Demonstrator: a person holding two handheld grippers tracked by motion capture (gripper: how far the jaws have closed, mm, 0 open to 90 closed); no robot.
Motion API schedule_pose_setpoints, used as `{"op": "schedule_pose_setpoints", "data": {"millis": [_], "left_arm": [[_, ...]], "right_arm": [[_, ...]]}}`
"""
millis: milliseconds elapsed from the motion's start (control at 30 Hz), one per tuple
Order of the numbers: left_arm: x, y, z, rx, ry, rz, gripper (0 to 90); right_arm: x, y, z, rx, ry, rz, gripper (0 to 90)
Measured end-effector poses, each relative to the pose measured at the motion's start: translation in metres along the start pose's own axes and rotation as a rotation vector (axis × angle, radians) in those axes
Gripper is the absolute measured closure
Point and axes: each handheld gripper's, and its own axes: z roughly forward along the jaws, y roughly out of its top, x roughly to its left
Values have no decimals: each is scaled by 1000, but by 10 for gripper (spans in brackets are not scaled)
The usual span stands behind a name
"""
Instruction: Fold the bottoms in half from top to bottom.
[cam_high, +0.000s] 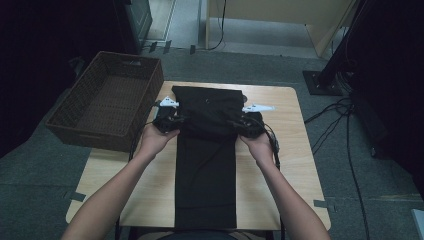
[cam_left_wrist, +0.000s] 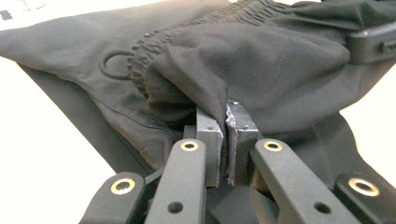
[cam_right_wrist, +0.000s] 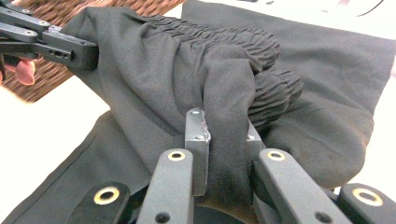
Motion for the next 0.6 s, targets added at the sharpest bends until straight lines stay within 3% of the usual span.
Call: {"op": "schedule_pose_setpoints", "data": {"millis": [167,233,367,467,600], "left_arm": [[-17,-25,-10,48,-42,9,866],[-22,-37,-10,86,-45,32,864],[-24,-57,1,143,-49,27,864],[-23,-65,11,178,-38,34,864],[-23,-67,21,207,-28,52,862]], "right_arm": [[10,-25,-11,44,38,-1,805],[13,-35,-12,72,49,-3,805],[14,-56,-2,145,56,-5,804],[13,-66,6,162,58,3,804],[11,-70,13,177,38,-31,803]]}}
